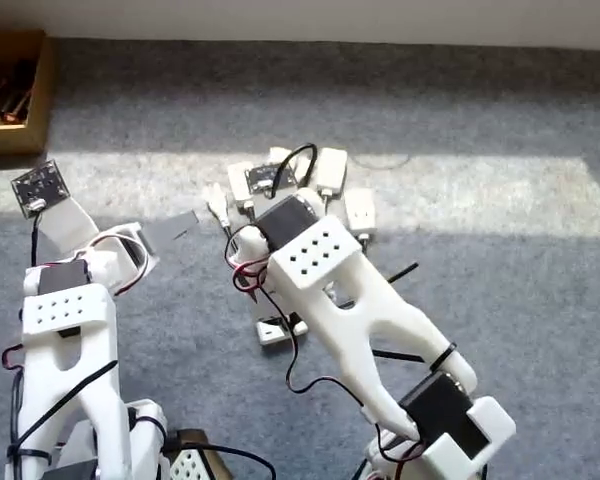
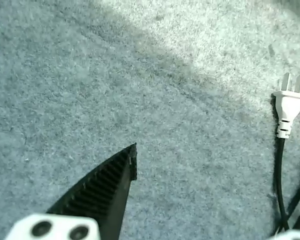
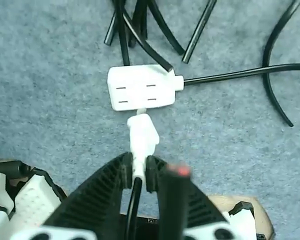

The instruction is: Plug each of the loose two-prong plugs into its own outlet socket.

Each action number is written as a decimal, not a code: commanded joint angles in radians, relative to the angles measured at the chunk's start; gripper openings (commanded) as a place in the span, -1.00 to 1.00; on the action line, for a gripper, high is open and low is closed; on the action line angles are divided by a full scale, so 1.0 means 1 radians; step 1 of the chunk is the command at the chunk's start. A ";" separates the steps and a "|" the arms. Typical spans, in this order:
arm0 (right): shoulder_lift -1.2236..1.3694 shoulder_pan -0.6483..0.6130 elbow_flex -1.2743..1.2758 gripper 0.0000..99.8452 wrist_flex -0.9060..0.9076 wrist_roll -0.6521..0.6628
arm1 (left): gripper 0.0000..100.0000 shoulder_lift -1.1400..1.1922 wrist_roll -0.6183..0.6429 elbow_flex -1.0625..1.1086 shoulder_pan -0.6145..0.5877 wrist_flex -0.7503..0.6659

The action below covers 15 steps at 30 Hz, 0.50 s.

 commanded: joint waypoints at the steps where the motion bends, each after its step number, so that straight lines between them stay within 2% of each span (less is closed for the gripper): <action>1: -0.002 0.016 -0.013 -0.99 0.039 -0.020 | 0.12 -0.002 0.006 -0.002 -0.005 -0.014; 8: -0.002 0.041 0.033 -0.99 -0.094 -0.071 | 0.12 -0.002 0.006 -0.002 -0.005 -0.014; 15: -0.012 0.038 0.110 -0.99 -0.143 -0.311 | 0.12 -0.002 0.006 -0.002 -0.004 -0.014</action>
